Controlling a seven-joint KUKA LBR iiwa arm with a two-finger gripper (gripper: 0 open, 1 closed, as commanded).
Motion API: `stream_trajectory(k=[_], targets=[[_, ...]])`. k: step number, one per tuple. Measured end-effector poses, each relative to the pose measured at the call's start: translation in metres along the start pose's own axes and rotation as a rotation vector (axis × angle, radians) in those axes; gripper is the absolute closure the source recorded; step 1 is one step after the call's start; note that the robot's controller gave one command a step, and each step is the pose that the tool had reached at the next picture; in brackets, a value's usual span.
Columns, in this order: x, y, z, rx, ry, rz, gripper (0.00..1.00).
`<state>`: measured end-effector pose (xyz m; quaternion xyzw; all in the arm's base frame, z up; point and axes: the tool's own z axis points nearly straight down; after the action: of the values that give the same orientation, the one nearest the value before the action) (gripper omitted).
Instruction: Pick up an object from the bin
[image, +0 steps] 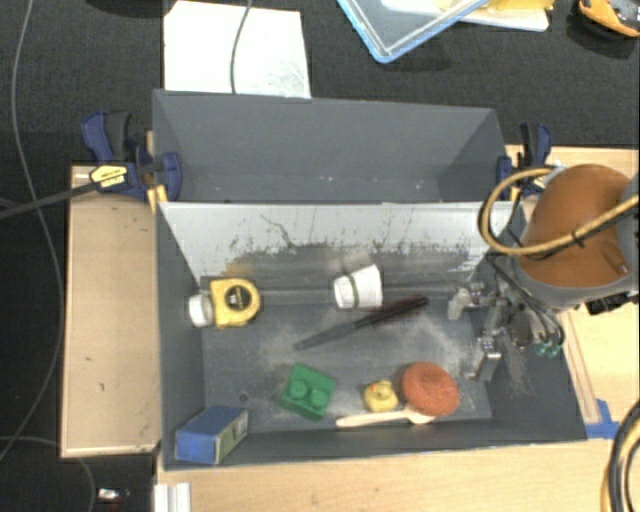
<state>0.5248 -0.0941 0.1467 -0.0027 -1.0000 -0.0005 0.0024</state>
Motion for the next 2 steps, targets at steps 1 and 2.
stream_trajectory(k=[1,2], targets=[[-0.002,0.000,-0.005,0.001,-0.008,-0.003,0.00],[0.023,0.018,0.056,0.002,-0.011,-0.036,0.00]])
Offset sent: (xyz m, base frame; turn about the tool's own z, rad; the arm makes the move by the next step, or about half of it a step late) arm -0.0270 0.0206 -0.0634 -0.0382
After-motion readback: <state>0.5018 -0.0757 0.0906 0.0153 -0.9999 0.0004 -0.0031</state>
